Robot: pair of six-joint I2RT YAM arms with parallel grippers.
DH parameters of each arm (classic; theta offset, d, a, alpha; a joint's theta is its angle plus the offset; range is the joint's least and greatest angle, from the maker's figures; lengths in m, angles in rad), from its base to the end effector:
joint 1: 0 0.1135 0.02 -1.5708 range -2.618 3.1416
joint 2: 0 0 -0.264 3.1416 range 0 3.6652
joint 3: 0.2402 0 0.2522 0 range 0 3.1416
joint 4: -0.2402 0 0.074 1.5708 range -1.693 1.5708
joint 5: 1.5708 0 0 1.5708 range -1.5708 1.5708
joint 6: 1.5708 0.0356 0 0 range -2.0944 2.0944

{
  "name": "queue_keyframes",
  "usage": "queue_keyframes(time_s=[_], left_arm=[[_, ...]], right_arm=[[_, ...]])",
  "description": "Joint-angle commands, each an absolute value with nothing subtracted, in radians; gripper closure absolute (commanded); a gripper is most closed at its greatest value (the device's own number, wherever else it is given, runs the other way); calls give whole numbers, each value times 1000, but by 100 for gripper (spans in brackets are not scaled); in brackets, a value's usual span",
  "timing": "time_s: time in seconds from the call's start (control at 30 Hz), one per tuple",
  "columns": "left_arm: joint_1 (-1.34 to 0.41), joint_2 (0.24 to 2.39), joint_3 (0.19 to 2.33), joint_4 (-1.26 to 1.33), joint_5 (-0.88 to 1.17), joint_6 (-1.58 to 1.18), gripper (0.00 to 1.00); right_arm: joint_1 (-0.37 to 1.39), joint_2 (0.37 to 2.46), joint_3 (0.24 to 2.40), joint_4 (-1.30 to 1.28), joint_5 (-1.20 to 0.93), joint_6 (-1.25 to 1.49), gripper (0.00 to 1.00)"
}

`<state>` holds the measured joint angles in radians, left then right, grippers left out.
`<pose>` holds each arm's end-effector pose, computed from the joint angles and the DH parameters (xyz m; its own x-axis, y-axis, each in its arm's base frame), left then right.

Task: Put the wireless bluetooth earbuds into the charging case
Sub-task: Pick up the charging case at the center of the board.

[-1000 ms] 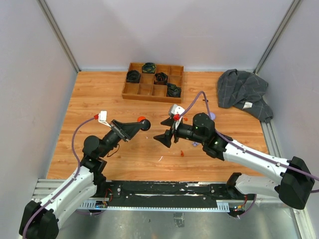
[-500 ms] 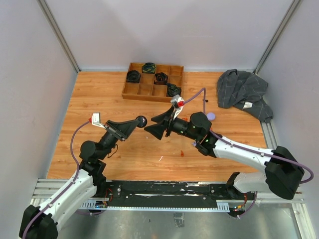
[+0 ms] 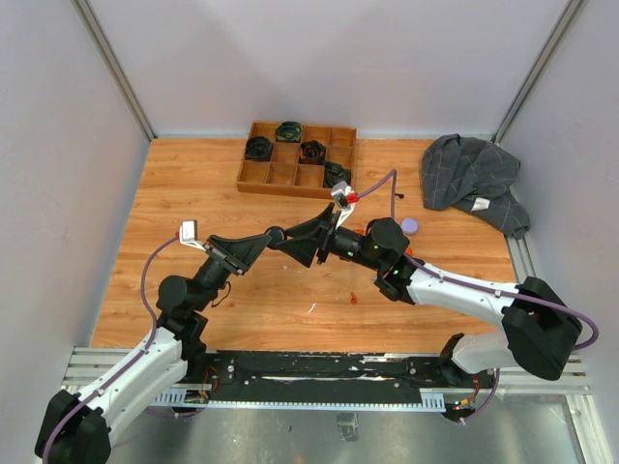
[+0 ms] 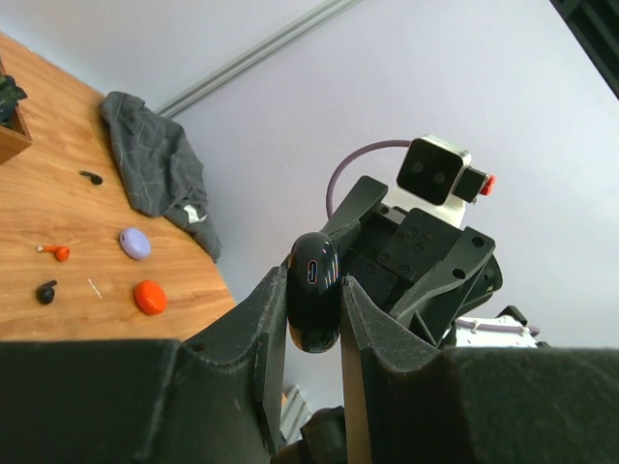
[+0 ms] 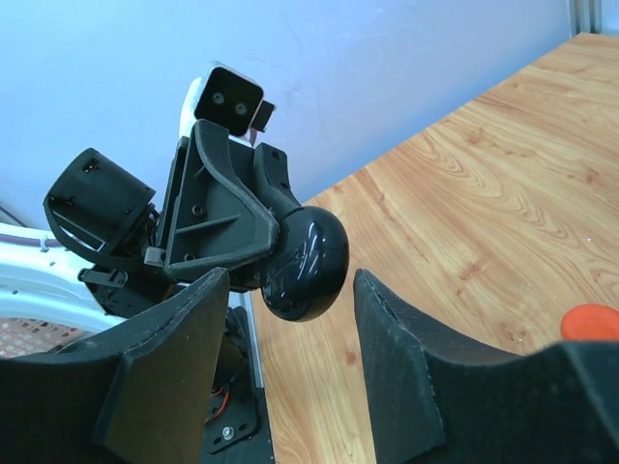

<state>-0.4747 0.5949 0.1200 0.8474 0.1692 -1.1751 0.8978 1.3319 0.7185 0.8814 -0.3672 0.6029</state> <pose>0.1291 -0.0731 0.2425 -0.4197 -0.8069 -0.4156 0.5261 0.1568 -0.8358 0.1744 0.2392 0.3064 -0.4002 0.3470 -0.8482 -0.8725 0.1388 0.4685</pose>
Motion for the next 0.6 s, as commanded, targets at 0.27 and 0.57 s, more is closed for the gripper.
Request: queue_keyframes(time_s=[0.27, 0.57], left_arm=[[-491, 619, 100, 953, 173, -1196, 85], [-492, 623, 83, 967, 190, -1155, 48]], right_arm=[[871, 1351, 715, 991, -423, 646, 73], [826, 1343, 718, 976, -500, 649, 95]])
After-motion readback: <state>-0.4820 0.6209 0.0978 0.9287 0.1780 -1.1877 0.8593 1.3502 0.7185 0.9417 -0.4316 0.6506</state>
